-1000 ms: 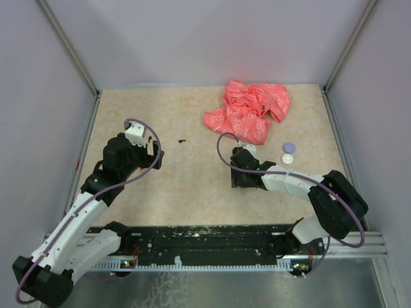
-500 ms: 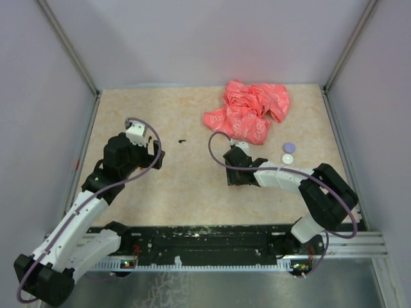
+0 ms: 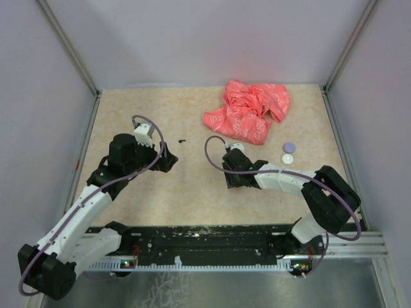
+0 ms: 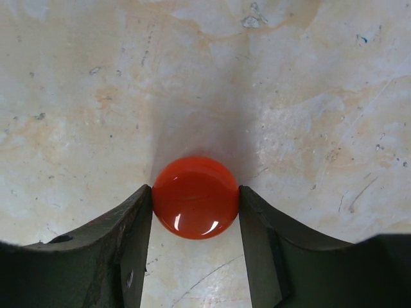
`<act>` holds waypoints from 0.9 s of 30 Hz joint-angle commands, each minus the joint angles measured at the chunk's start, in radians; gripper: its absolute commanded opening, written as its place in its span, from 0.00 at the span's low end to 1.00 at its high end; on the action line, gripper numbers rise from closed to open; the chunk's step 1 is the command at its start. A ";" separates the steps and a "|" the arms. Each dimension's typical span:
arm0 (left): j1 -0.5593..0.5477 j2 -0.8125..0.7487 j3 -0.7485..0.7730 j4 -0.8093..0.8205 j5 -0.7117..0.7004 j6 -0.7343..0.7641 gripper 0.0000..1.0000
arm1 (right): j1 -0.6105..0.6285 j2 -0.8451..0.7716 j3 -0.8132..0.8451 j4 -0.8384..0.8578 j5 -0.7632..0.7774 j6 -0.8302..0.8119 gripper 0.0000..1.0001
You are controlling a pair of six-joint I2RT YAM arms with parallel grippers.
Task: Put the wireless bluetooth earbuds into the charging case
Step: Pick up the charging case at the center of the board.
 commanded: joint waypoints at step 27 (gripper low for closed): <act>-0.161 0.206 -0.051 0.398 0.399 -0.354 0.73 | 0.247 -0.429 -0.265 0.793 -0.033 -0.412 0.41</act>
